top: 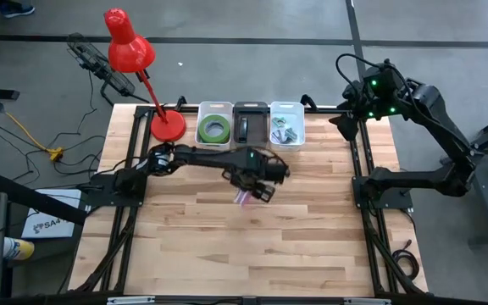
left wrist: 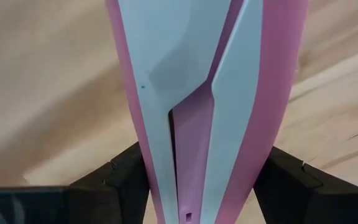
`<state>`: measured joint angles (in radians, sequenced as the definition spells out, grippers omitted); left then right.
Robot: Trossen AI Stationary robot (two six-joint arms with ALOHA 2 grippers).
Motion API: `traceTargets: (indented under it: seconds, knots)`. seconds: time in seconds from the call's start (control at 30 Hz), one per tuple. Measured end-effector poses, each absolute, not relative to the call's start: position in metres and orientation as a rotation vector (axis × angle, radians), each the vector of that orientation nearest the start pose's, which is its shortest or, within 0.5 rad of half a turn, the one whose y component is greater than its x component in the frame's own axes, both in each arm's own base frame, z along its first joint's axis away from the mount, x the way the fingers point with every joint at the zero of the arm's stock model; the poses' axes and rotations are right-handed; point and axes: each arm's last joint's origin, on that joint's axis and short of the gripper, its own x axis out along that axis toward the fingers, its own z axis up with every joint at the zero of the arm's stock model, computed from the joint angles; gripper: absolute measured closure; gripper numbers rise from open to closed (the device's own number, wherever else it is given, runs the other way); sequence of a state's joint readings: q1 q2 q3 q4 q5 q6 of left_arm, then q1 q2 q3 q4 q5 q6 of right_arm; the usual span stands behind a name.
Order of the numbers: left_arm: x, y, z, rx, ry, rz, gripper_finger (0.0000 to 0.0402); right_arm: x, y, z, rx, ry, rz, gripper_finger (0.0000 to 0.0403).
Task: Pick and place Stapler, Stapler remover, tape
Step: Put the pink stapler into the black bin
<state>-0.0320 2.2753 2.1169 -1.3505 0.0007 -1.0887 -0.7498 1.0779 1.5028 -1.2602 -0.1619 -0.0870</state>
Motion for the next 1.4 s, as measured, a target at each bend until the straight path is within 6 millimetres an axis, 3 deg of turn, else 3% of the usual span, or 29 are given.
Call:
traceTargets:
  seconds: [0.37, 0.57, 0.83, 1.1, 1.4]
  knots:
    - [0.447, 0.072, 0.269, -0.793, 1.252, 0.729, 0.0181, 0.118, -0.106, 0.42, 0.304, 0.788, -0.588, 0.0135]
    - [0.439, 0.125, 0.289, -0.837, 1.124, 0.793, 0.0181, 0.118, -0.108, 0.421, 0.271, 0.788, -0.633, 0.0135]
    - [0.429, 0.187, 0.295, -0.957, 0.957, 0.82, 0.0181, 0.122, -0.113, 0.427, 0.223, 0.719, -0.663, 0.0135]
    - [0.424, 0.217, 0.299, -1.012, 0.811, 0.883, 0.0181, 0.124, -0.115, 0.43, 0.142, 0.696, -0.646, 0.0135]
    - [0.422, 0.223, 0.298, -0.999, 0.775, 0.948, 0.0181, 0.124, -0.115, 0.43, 0.14, 0.695, -0.648, 0.0135]
